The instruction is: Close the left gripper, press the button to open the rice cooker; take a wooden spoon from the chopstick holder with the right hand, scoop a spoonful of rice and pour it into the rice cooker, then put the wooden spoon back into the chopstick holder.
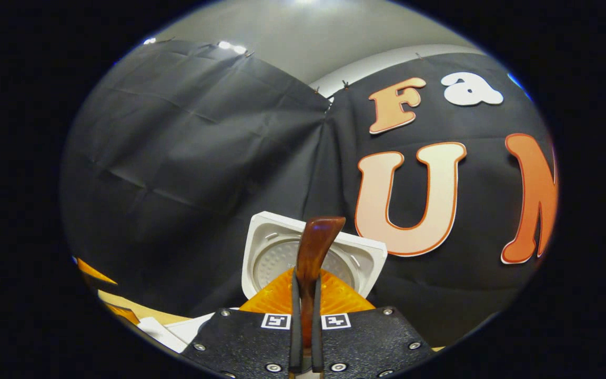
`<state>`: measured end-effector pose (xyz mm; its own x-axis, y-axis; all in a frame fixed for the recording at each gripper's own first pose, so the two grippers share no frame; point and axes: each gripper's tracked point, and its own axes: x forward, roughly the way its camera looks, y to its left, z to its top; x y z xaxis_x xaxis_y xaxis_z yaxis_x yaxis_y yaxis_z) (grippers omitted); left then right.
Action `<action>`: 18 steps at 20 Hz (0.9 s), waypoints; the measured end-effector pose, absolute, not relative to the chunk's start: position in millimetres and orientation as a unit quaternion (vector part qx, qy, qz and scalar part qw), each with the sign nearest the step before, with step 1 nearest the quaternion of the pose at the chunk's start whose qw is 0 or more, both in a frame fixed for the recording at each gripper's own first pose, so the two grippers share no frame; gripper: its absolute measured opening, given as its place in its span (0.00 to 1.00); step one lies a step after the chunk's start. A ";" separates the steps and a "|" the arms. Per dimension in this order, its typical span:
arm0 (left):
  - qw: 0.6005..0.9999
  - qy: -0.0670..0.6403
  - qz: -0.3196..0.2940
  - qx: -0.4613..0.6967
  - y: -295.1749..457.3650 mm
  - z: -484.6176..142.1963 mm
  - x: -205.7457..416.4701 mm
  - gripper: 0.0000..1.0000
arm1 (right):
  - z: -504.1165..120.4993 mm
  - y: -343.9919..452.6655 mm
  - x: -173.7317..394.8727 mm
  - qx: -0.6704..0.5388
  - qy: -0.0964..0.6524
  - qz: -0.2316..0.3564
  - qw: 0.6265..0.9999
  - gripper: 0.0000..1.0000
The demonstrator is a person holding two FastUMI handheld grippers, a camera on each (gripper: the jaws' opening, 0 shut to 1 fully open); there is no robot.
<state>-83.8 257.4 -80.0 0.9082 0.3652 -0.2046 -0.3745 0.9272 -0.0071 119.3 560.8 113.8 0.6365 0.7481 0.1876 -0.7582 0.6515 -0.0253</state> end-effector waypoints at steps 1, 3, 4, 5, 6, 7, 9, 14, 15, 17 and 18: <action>0.977 0.098 0.188 -0.024 256.3 -80.3 -83.5 0.69 | 114.7 549.4 118.0 0.049 -0.079 0.415 0.905 0.07; 0.978 0.098 0.184 -0.026 251.8 -75.9 -84.9 0.69 | 118.5 528.2 119.6 0.093 -0.056 0.413 0.904 0.07; 0.978 0.098 0.181 -0.027 248.4 -74.8 -84.9 0.71 | 119.0 516.0 119.9 0.113 -0.046 0.407 0.905 0.07; 0.979 0.099 0.178 -0.027 239.5 -77.5 -84.5 0.71 | 120.2 501.7 120.1 0.131 -0.038 0.402 0.905 0.07; 0.979 0.099 0.176 -0.028 233.6 -77.3 -83.3 0.69 | 121.8 487.3 121.2 0.143 -0.033 0.393 0.908 0.07; 0.979 0.098 0.174 -0.029 229.8 -76.3 -81.4 0.69 | 122.3 472.3 121.7 0.154 -0.028 0.386 0.909 0.07; 0.980 0.096 0.169 -0.030 220.9 -73.9 -79.2 0.69 | 119.9 441.3 123.7 0.177 -0.010 0.367 0.913 0.07; 0.984 0.099 0.146 -0.032 187.3 -72.3 -68.5 0.69 | 108.8 349.9 124.8 0.222 0.026 0.318 0.921 0.07; 0.984 0.100 0.142 -0.029 182.2 -71.7 -66.0 0.69 | 104.4 331.0 125.2 0.231 0.033 0.306 0.923 0.07; 0.986 0.099 0.131 -0.028 167.0 -69.3 -62.8 0.70 | 96.6 290.3 124.8 0.238 0.043 0.277 0.930 0.07; 0.987 0.098 0.127 -0.027 160.8 -67.8 -60.5 0.70 | 92.9 271.4 123.1 0.238 0.047 0.262 0.934 0.07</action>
